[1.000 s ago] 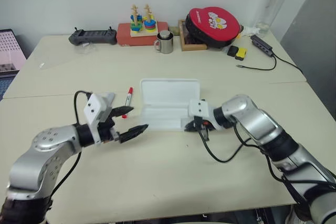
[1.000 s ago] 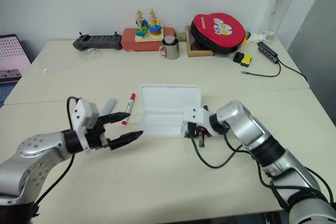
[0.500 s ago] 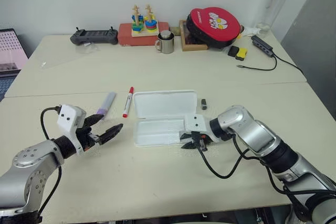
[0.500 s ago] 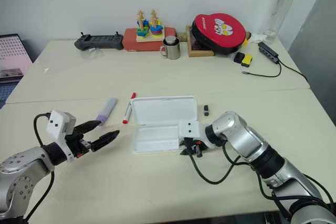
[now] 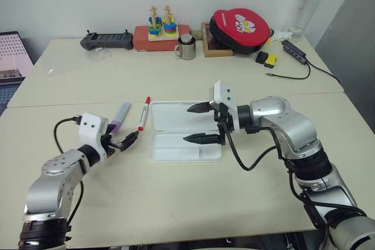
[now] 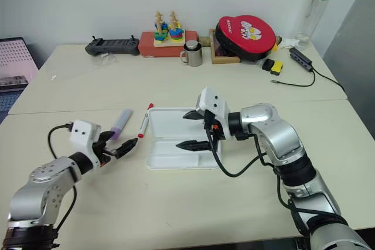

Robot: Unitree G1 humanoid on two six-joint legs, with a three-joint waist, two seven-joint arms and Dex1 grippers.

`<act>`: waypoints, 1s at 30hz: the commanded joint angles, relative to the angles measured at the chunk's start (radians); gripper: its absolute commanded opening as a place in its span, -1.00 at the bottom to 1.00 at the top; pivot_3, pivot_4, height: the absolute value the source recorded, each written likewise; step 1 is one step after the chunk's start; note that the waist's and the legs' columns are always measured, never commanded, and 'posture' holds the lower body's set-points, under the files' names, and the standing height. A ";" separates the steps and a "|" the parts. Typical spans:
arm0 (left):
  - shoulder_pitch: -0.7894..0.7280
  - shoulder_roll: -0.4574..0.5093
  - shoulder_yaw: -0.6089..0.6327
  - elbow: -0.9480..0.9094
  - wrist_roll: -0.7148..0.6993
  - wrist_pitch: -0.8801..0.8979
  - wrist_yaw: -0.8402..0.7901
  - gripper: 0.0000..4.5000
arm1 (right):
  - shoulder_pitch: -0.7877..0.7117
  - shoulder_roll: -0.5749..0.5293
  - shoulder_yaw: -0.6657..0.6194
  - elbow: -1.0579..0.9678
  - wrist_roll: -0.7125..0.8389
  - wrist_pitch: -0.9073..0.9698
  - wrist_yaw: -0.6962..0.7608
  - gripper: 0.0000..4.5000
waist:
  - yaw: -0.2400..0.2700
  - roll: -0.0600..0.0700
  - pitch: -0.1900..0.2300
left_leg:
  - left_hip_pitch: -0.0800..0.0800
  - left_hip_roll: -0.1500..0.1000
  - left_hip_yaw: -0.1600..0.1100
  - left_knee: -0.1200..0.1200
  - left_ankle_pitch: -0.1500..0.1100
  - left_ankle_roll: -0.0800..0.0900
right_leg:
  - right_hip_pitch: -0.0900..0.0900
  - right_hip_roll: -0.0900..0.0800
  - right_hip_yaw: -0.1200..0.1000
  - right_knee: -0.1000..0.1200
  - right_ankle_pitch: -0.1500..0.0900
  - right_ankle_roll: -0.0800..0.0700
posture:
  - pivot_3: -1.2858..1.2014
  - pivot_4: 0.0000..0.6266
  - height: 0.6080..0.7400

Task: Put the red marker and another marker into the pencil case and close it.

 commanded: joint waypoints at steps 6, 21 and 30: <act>-0.097 0.000 -0.089 0.073 0.062 0.011 -0.001 1.00 | -0.043 -0.010 -0.046 -0.001 0.020 -0.004 -0.055 0.98 | -0.004 0.000 0.000 | 0.000 0.000 0.001 0.000 0.000 0.000 | -0.001 0.000 0.000 0.001 0.000 0.000 | 0.03 -0.52 1.00; -0.116 0.001 -0.098 0.159 0.111 0.010 0.013 1.00 | -0.048 -0.050 -0.069 0.028 0.024 -0.010 -0.068 0.98 | -0.003 0.000 0.000 | 0.000 0.000 0.001 0.000 0.000 0.000 | -0.001 0.000 0.000 0.001 0.000 0.000 | 0.03 -0.52 1.00; -0.175 -0.036 -0.099 0.209 0.121 -0.024 0.037 0.34 | -0.039 -0.050 -0.078 0.009 0.042 -0.015 -0.058 1.00 | -0.001 0.000 0.000 | 0.000 0.000 0.001 0.003 0.000 0.000 | -0.001 0.000 0.000 0.002 0.000 0.000 | 0.03 -0.52 1.00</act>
